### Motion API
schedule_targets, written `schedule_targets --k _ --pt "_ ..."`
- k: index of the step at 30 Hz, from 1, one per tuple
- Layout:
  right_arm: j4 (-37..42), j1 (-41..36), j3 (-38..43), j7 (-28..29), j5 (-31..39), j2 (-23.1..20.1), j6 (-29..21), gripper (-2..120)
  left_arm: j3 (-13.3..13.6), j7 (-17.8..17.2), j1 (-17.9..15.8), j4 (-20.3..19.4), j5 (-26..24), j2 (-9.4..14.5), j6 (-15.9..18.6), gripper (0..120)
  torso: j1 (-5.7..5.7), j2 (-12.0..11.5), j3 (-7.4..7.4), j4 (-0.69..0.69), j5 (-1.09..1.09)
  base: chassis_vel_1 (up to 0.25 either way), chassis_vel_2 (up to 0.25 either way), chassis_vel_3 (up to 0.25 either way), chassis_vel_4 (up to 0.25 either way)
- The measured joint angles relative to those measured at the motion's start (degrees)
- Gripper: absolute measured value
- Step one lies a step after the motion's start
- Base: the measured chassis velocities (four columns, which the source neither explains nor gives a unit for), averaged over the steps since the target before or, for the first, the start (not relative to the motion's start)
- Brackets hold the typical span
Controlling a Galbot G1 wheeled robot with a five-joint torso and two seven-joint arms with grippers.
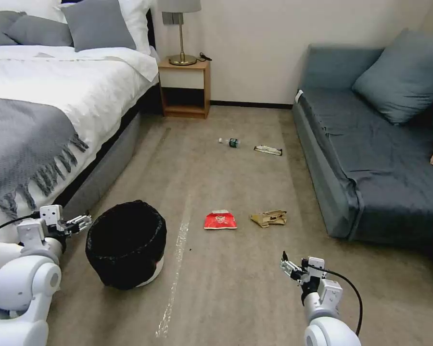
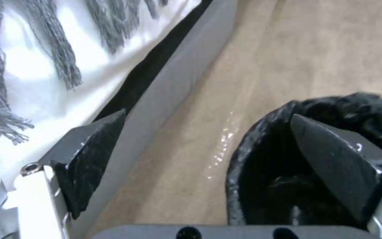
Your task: Pick up the trash bin, then pick up the garbage on the floor and place it into the trash bin.
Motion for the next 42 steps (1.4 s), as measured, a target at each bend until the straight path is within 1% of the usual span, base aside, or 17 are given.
schedule_targets --k 2,3,6,7,10,11,14,15,18,19,22,23,25,28,38,40,42 --pt "-0.50 0.00 0.05 1.18 0.14 -0.01 -0.01 100 0.79 -0.18 -1.50 1.71 0.19 0.58 0.24 100 0.00 0.00 0.00 -0.01 0.01 0.000 0.000 0.000 0.000" --pt "-0.50 0.00 0.05 1.18 0.14 -0.01 -0.01 100 0.79 -0.18 -1.50 1.71 0.19 0.58 0.24 100 0.00 0.00 0.00 -0.01 0.01 0.000 0.000 0.000 0.000" --pt "-1.32 -0.18 0.25 1.83 0.22 -0.02 0.02 100 2.14 -0.42 -3.70 5.14 0.99 0.35 0.27 100 0.00 0.00 0.00 -0.01 0.01 0.000 0.000 0.000 0.000" --pt "-1.32 -0.18 0.25 1.83 0.22 -0.02 0.02 100 2.14 -0.42 -3.70 5.14 0.99 0.35 0.27 100 0.00 0.00 0.00 -0.01 0.01 0.000 0.000 0.000 0.000" --pt "-1.93 -0.51 0.29 1.86 0.01 -0.02 0.21 100 3.21 -0.30 -4.79 8.29 2.37 -0.55 -0.10 100 0.00 0.00 0.00 -0.01 0.01 0.000 0.000 0.000 0.000" --pt "-1.93 -0.51 0.29 1.86 0.01 -0.02 0.21 100 3.21 -0.30 -4.79 8.29 2.37 -0.55 -0.10 100 0.00 0.00 0.00 -0.01 0.01 0.000 0.000 0.000 0.000" --pt "-2.10 -0.58 0.13 1.86 -0.34 0.20 0.23 100 4.27 0.19 -5.61 11.27 3.14 -1.51 -0.71 100 0.00 0.00 0.00 -0.01 0.00 0.000 0.000 0.000 0.000" --pt "-2.10 -0.58 0.13 1.86 -0.34 0.20 0.23 100 4.27 0.19 -5.61 11.27 3.14 -1.51 -0.71 100 0.00 0.00 0.00 -0.01 0.00 0.000 0.000 0.000 0.000" --pt "-2.22 -0.56 -0.21 1.86 -0.82 0.45 0.23 100 4.81 0.55 -6.44 13.70 3.30 -2.04 -0.98 100 0.00 0.00 0.00 -0.01 0.01 0.000 0.000 0.000 0.000" --pt "-2.22 -0.56 -0.21 1.86 -0.82 0.45 0.23 100 4.81 0.55 -6.44 13.70 3.30 -2.04 -0.98 100 0.00 0.00 0.00 -0.01 0.01 0.000 0.000 0.000 0.000" --pt "-2.55 -0.49 -0.62 1.86 -1.28 0.68 0.23 100 5.21 0.89 -7.54 16.93 3.33 -2.52 -1.40 100 0.00 0.00 0.00 -0.01 0.01 0.000 0.000 0.000 0.000" --pt "-2.55 -0.49 -0.62 1.86 -1.28 0.68 0.23 100 5.21 0.89 -7.54 16.93 3.33 -2.52 -1.40 100 0.00 0.00 0.00 -0.01 0.01 0.000 0.000 0.000 0.000" --pt "-2.79 -0.44 -0.86 1.86 -1.58 0.85 0.23 100 5.45 1.25 -8.08 18.72 3.73 -2.90 -1.90 100 0.00 0.00 0.00 -0.01 0.01 0.000 0.000 0.000 0.000" --pt "-3.08 -0.35 -1.06 1.86 -1.84 1.04 0.23 100 5.67 1.61 -8.39 19.97 4.16 -3.28 -2.30 100 0.00 0.00 0.00 -0.01 0.01 0.000 0.000 0.000 0.000" --pt "-3.55 -0.05 -1.46 1.87 -2.07 1.18 0.26 100 6.30 2.47 -9.10 22.20 4.29 -4.04 -2.67 100 0.00 0.00 0.00 -0.01 0.01 0.000 0.000 0.000 0.000" --pt "-3.56 0.00 -1.58 1.87 -2.07 1.19 0.26 100 6.45 2.55 -9.28 22.49 4.26 -4.19 -2.70 98 0.00 0.00 0.00 -0.01 0.02 0.000 0.000 0.000 0.000" --pt "-3.55 0.01 -1.86 1.88 -2.08 1.21 0.29 100 6.82 2.76 -9.51 22.94 4.22 -4.51 -2.74 89 0.00 0.00 -0.01 -0.01 0.03 0.000 0.000 0.000 0.000"
